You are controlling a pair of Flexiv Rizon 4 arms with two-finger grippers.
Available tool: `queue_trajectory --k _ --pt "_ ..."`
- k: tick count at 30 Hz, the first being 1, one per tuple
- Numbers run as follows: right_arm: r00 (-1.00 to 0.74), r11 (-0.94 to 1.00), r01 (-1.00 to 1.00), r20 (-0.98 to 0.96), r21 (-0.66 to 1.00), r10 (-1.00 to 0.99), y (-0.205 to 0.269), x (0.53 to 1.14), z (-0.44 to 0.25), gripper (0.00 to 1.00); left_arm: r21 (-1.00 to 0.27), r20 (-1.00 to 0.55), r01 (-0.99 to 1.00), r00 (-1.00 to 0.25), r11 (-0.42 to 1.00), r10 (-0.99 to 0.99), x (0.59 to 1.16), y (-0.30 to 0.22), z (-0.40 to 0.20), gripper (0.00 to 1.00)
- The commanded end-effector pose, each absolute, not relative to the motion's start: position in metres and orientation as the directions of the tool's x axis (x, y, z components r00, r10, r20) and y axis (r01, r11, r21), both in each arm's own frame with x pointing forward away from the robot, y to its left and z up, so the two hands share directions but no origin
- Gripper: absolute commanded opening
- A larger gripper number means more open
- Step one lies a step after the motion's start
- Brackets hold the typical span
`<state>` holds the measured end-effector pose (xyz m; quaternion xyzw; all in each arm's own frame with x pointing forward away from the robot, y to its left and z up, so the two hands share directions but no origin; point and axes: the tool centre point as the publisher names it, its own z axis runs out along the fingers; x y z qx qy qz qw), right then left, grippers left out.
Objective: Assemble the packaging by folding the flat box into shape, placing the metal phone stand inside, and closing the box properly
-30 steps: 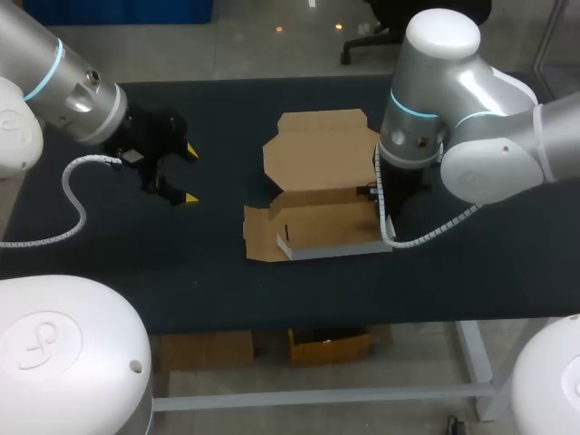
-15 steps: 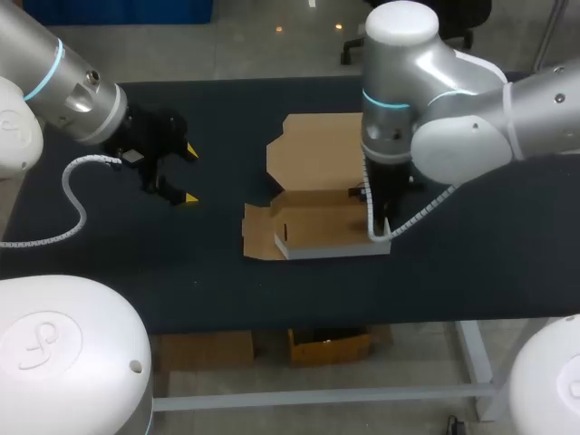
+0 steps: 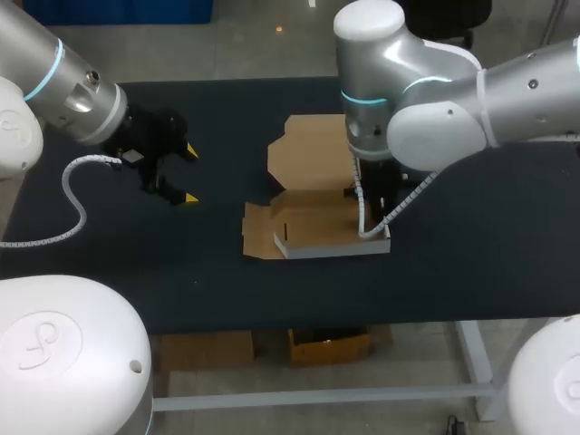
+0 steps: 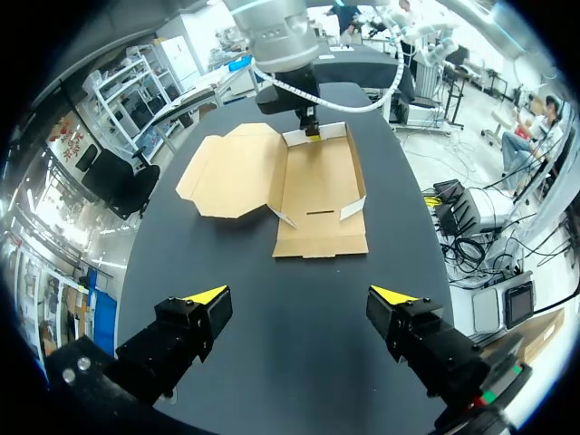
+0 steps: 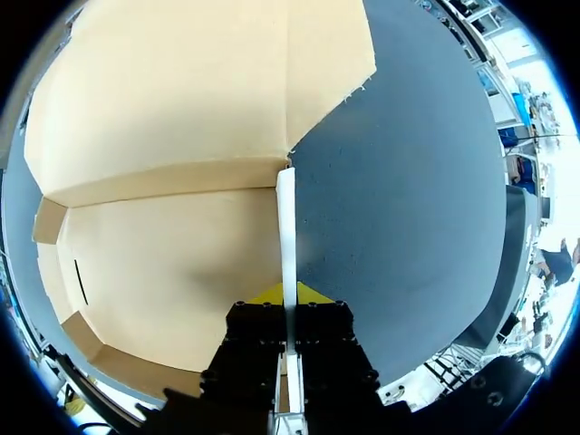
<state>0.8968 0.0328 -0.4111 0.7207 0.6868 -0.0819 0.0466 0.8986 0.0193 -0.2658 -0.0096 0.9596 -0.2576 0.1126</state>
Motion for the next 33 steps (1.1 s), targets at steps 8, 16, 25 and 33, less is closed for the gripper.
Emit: queue_trajectory --k 8,16,25,33 --pt "0.067 -0.097 0.992 -0.321 -0.079 0.945 0.0355 0.9003 -0.4086 0.00 -0.493 -0.211 0.038 -0.974 0.869 -0.077 0.8980 0.0192 -0.2650 1.00" --pt "0.073 -0.102 0.993 -0.364 -0.063 0.928 0.0340 0.9007 -0.4075 0.00 -0.493 -0.211 0.038 -0.974 0.869 -0.077 0.8980 0.0192 -0.2650 1.00" --pt "0.072 -0.078 0.997 -0.336 -0.004 0.939 0.0319 0.8984 -0.4062 0.00 -0.493 -0.211 0.038 -0.974 0.869 -0.077 0.8980 0.0192 -0.2650 1.00" --pt "0.059 -0.049 0.997 -0.185 0.058 0.981 0.0284 0.8924 -0.4095 0.00 -0.493 -0.211 0.038 -0.974 0.869 -0.077 0.8980 0.0192 -0.2650 1.00"
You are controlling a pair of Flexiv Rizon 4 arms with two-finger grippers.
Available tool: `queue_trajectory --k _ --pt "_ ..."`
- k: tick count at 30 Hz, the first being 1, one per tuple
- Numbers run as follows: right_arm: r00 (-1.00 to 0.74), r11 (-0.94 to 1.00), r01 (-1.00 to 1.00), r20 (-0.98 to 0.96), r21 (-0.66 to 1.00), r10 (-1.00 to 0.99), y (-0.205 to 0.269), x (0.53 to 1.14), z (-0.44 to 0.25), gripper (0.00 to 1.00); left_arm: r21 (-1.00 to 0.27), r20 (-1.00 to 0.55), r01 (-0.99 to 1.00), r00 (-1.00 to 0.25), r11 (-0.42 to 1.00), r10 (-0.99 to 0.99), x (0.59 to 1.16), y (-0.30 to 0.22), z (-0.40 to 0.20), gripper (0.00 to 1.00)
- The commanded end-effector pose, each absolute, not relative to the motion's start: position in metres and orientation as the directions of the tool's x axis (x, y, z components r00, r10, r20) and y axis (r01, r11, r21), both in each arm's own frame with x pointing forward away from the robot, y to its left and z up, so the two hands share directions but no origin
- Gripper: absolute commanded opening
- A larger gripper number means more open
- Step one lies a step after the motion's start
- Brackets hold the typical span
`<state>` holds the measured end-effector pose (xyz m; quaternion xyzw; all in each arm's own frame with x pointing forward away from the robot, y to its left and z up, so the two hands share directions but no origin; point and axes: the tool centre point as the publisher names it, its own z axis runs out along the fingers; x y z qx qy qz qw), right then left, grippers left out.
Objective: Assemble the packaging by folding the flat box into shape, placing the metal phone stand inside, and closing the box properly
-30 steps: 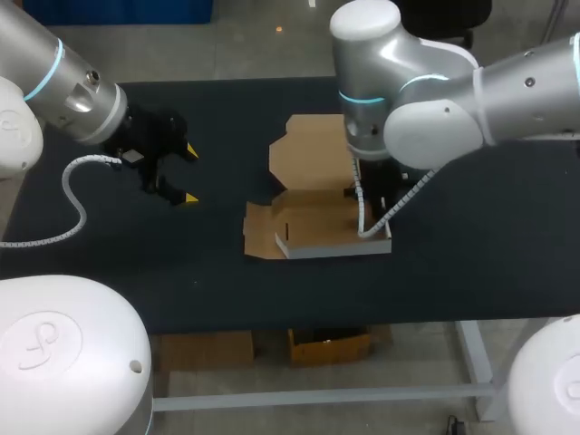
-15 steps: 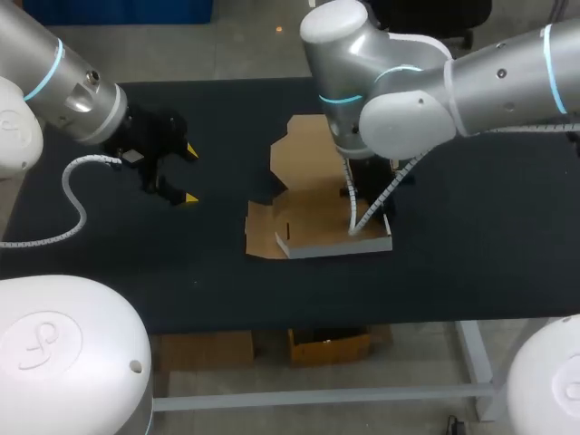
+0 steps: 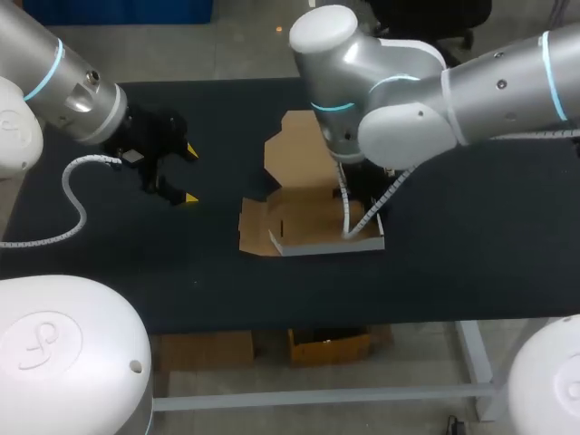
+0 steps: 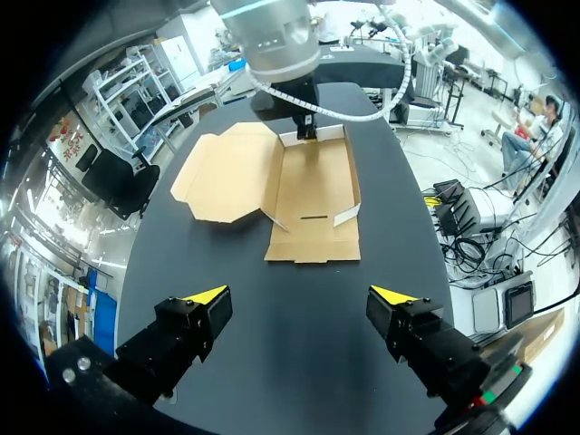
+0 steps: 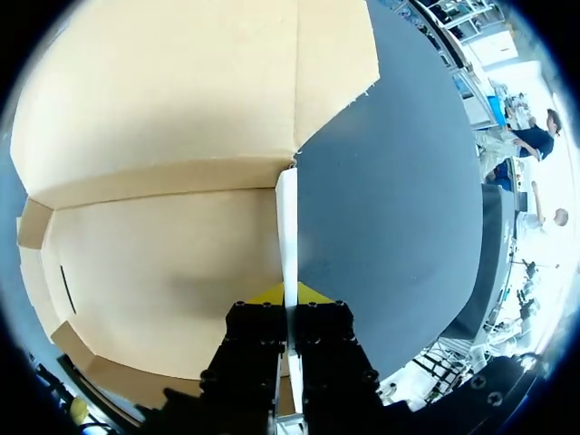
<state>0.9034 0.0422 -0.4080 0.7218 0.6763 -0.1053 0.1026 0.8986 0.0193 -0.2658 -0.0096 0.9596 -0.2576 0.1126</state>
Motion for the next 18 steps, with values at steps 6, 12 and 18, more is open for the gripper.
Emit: queue_trajectory --k 6,12,18 --pt "0.032 -0.022 0.996 -0.114 0.091 0.993 0.0281 0.8897 -0.4093 0.00 -0.493 -0.211 0.038 -0.974 0.869 -0.077 0.8980 0.0192 -0.2650 1.00" --pt "-0.006 0.012 0.991 -0.042 0.132 0.999 0.0296 0.8891 -0.4087 0.00 -0.493 -0.211 0.038 -0.974 0.869 -0.077 0.8980 0.0192 -0.2650 1.00" --pt "-0.028 0.025 0.990 0.020 0.136 0.999 0.0297 0.8915 -0.4131 0.00 -0.493 -0.211 0.038 -0.974 0.869 -0.077 0.8980 0.0192 -0.2650 1.00"
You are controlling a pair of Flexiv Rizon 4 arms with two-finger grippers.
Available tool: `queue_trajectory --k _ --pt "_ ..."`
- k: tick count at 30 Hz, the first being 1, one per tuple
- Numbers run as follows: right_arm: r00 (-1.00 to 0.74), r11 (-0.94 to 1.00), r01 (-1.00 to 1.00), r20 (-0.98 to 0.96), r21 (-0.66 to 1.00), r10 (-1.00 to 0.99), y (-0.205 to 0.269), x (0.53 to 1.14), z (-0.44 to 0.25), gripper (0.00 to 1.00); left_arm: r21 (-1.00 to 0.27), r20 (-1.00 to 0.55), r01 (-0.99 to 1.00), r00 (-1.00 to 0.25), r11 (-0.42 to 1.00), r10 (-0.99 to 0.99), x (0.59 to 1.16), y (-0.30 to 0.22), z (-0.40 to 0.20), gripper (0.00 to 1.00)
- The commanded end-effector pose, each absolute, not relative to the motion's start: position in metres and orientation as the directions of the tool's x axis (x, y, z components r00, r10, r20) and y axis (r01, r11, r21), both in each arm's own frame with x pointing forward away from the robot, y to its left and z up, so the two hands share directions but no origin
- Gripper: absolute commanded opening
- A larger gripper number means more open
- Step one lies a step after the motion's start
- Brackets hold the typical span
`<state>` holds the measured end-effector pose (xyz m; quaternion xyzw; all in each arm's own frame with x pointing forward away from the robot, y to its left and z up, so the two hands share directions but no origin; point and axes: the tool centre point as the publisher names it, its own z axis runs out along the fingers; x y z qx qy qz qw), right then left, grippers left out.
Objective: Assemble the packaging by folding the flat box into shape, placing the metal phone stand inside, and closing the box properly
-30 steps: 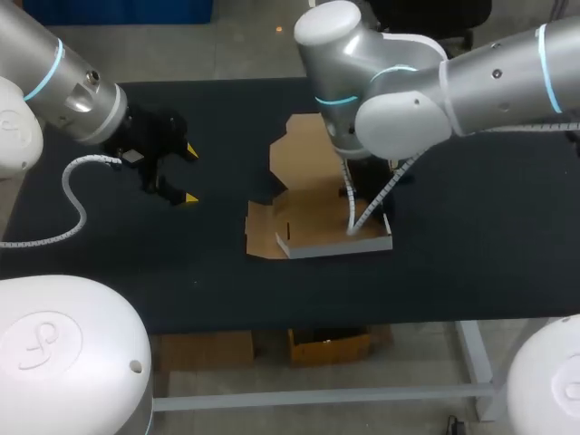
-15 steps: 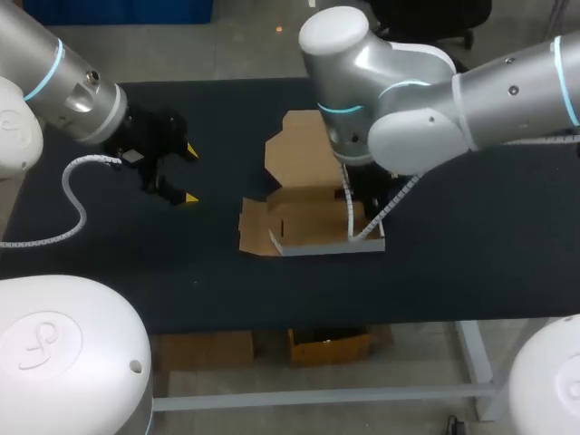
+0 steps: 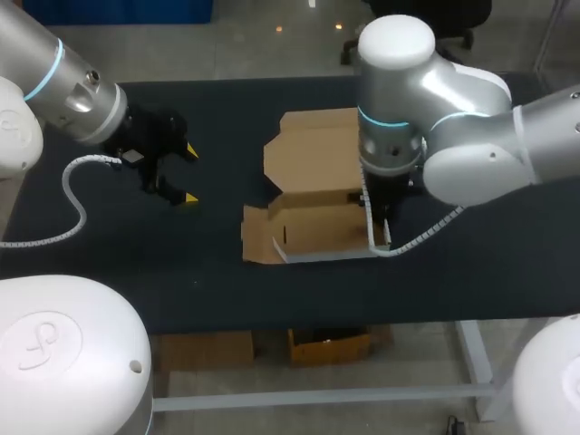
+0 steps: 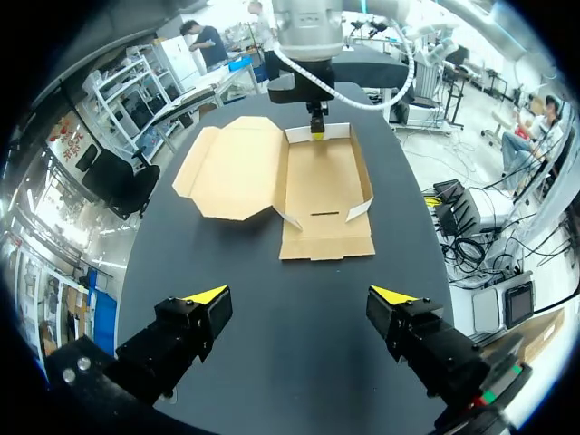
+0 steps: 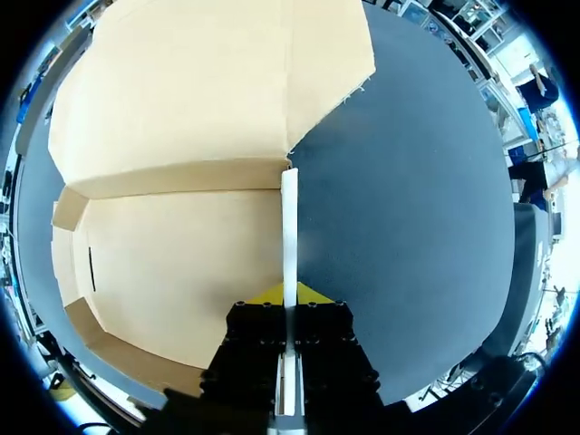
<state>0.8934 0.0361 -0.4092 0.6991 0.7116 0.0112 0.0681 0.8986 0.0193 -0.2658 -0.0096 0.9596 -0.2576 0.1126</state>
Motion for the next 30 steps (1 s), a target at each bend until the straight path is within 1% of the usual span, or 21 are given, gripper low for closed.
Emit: queue_trajectory --k 1,18,30 --pt "-0.028 0.025 0.990 0.022 0.136 0.999 0.0296 0.8918 -0.4136 0.00 -0.493 -0.211 0.038 -0.974 0.869 -0.077 0.8980 0.0192 -0.2650 1.00" --pt "-0.023 0.016 0.992 0.055 0.122 0.998 0.0337 0.8956 -0.4161 0.00 -0.493 -0.211 0.038 -0.974 0.869 -0.077 0.8980 0.0192 -0.2650 1.00" --pt "-0.011 0.009 0.998 0.041 0.054 0.999 0.0362 0.8983 -0.4119 0.00 -0.493 -0.211 0.038 -0.974 0.869 -0.077 0.8980 0.0192 -0.2650 1.00"
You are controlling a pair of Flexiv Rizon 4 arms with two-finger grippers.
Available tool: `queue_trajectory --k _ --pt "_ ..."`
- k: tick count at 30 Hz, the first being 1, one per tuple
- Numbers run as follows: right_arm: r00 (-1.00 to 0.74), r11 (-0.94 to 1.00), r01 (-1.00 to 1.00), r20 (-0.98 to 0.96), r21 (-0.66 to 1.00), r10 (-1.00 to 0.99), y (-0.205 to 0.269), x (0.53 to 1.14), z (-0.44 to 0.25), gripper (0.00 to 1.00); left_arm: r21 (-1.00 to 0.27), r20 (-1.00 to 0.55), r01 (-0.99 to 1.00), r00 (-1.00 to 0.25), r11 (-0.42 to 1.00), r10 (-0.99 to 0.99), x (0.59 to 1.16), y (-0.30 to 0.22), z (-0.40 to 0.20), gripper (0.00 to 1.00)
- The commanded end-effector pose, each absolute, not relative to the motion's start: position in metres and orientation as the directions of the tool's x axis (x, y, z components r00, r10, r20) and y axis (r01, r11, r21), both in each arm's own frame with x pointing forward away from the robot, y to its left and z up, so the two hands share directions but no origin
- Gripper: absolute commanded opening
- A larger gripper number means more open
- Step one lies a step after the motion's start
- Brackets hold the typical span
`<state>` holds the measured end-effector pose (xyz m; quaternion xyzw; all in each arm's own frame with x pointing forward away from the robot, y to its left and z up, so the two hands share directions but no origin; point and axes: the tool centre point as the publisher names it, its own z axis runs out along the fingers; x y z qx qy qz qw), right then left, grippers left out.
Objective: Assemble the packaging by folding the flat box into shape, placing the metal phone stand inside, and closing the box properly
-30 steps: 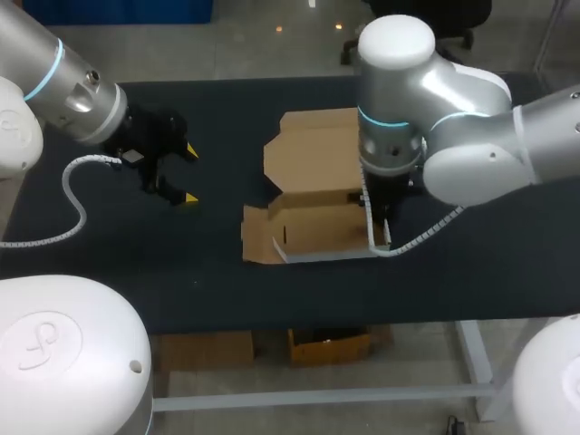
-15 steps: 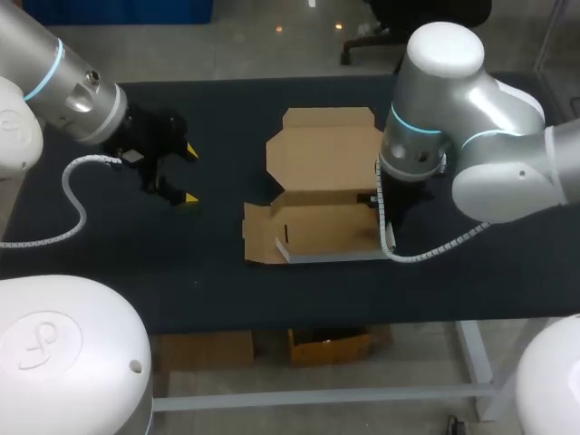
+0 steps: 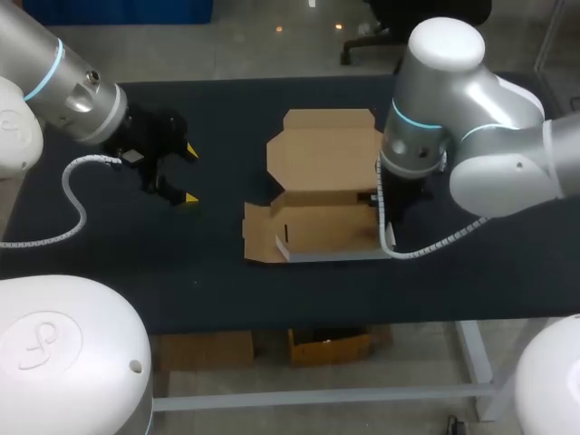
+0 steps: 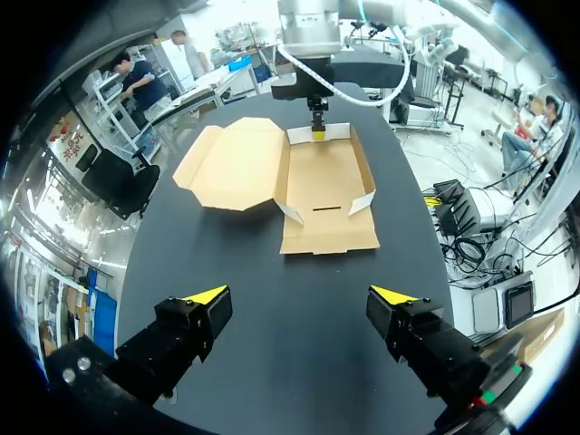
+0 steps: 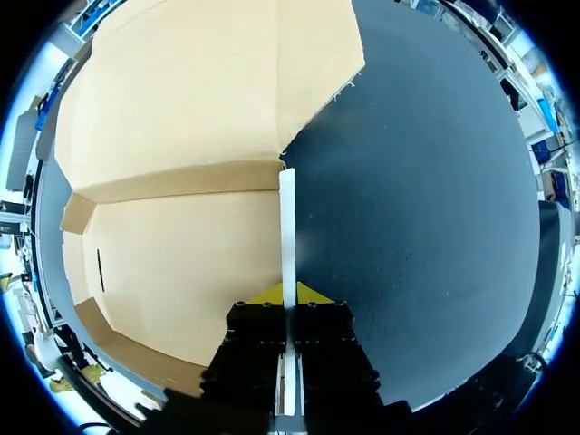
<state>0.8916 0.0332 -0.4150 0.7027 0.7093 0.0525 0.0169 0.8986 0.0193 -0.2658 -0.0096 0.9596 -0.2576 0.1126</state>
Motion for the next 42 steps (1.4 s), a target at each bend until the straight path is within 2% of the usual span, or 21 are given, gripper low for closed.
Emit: queue_trajectory --k 1,16,42 --pt "-0.007 0.005 0.999 0.038 0.049 0.999 0.0361 0.8983 -0.4120 0.00 -0.493 -0.211 0.038 -0.974 0.869 -0.077 0.8980 0.0192 -0.2650 1.00" --pt "0.029 -0.029 0.999 -0.042 0.014 0.999 0.0400 0.8976 -0.4136 0.00 -0.493 -0.211 0.038 -0.974 0.869 -0.077 0.8980 0.0192 -0.2650 1.00" --pt "0.022 -0.020 0.999 -0.055 0.032 0.998 0.0398 0.8967 -0.4201 0.00 -0.493 -0.211 0.038 -0.974 0.869 -0.077 0.8980 0.0192 -0.2650 1.00"
